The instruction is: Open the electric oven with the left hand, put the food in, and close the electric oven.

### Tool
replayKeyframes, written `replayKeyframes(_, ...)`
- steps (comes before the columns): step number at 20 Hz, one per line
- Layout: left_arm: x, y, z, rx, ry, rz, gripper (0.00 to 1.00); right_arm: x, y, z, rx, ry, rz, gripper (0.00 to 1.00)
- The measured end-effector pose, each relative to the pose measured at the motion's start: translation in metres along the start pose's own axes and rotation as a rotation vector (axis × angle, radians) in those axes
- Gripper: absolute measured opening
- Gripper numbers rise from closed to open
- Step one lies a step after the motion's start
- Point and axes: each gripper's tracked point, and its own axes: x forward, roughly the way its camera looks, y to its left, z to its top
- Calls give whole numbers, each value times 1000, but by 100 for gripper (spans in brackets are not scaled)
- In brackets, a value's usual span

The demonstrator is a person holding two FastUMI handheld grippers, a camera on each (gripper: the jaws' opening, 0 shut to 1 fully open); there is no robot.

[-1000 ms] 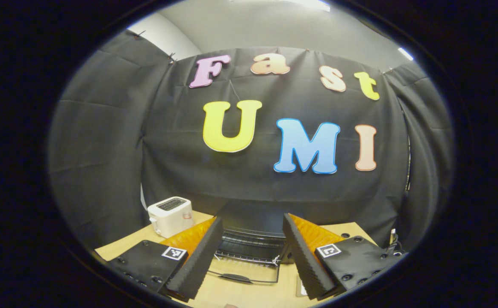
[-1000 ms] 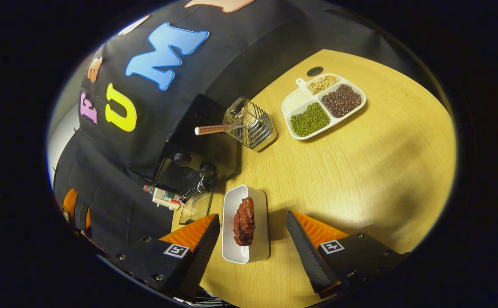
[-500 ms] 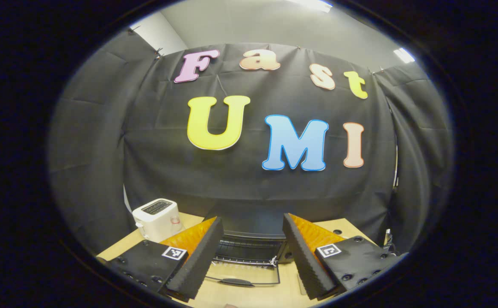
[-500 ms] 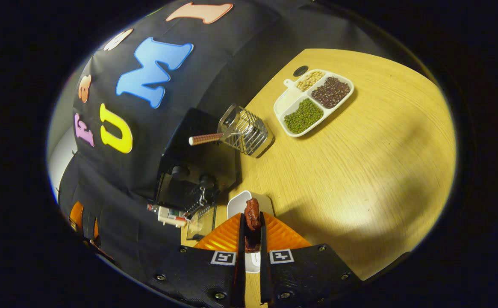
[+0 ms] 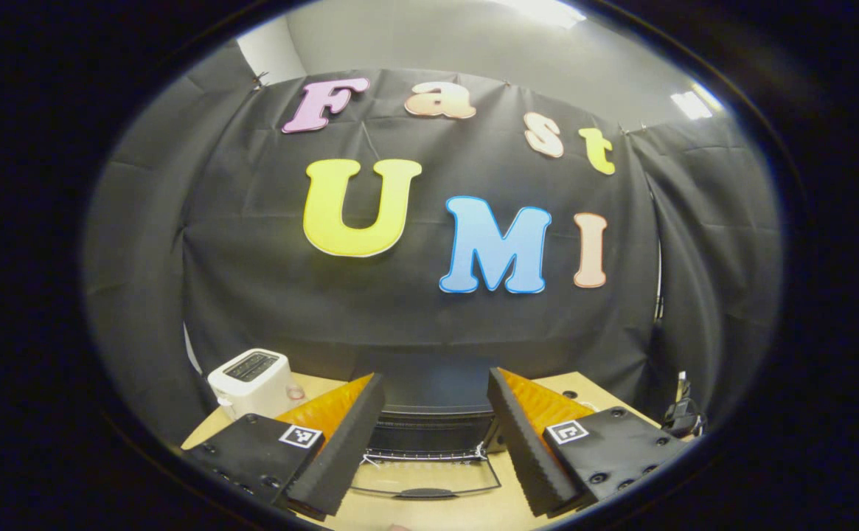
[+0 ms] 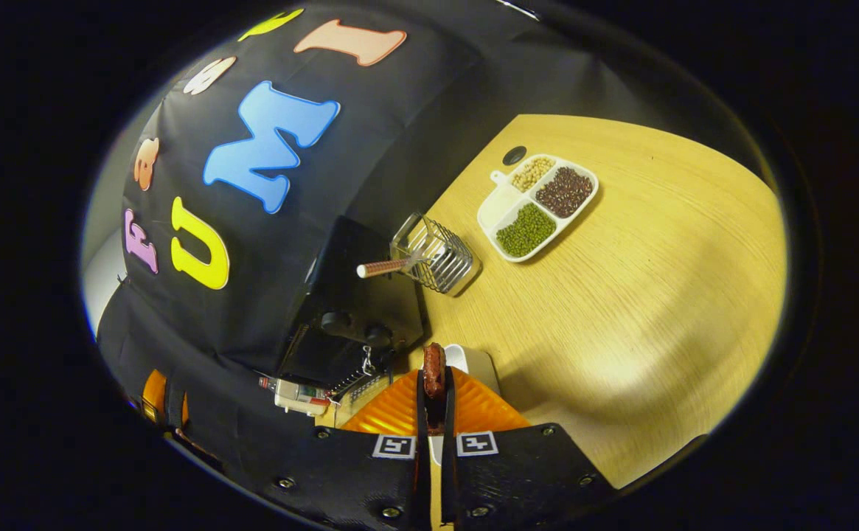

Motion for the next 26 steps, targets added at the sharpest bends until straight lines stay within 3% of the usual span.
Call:
replayKeyframes(4,3,12,6,-8,-13,-27,99,-23,46,5,37,-64,66,6)
replayKeyframes(8,3,23,4,-10,-12,-56,99,-35,104,1,75,-99,187,6)
replayKeyframes(15,-3,41,8,-26,-17,-70,99,-11,178,-25,52,-41,321,6)
replayKeyframes(17,-6,48,12,-26,-24,-58,95,3,193,-35,48,-11,343,6)
replayKeyframes(20,-13,61,16,-24,-37,-34,99,29,200,-48,58,24,352,6)
replayKeyframes(26,-30,94,16,-23,-50,38,99,96,199,-73,220,65,310,6)
